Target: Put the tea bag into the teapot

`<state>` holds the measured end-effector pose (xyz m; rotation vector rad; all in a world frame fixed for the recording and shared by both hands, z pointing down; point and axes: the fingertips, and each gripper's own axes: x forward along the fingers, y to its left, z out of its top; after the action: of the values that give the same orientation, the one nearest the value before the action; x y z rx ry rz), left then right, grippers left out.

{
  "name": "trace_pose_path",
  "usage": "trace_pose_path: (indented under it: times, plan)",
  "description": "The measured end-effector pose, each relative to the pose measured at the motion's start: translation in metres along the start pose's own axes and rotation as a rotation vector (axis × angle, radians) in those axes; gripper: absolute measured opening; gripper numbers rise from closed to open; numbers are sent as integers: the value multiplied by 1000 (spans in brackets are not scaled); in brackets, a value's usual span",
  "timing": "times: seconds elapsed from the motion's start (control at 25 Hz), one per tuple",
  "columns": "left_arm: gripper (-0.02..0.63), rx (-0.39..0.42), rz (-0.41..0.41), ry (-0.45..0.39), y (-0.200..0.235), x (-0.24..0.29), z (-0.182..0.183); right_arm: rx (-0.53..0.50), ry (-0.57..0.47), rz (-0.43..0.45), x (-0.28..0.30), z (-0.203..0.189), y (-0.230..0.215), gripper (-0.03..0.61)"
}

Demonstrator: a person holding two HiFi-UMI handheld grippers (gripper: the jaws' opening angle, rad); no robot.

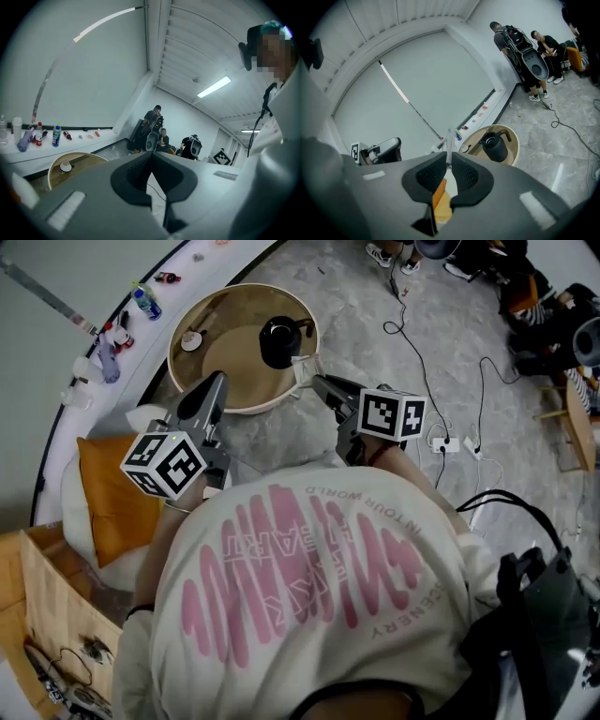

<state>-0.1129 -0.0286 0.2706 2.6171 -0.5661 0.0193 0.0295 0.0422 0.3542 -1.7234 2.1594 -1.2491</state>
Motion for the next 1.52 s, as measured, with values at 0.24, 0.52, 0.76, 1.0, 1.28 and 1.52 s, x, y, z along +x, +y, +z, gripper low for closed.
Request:
trace_pose_path:
  times: [0.24,0.52,0.76,1.0,1.28,1.52]
  plan:
    - [15,-10,-30,-23,-11,15,-1,7,21,-14,-4,-4,-12,40]
    - [15,28,-29,82,-9,34,-33,4,46,20,16,7,-24,40]
    - [15,-22,43,68,11,46,-34,10,103,26,36,18,-50,40]
    - [15,-72,119,80,41,71,-38,4,177,27,72,36,-82,40]
    - [15,-97,236,107,77,106,-47,16,245,28,117,63,-128,40]
    - [15,-80,319,90,109,137,-43,19,334,22,165,69,-171,40]
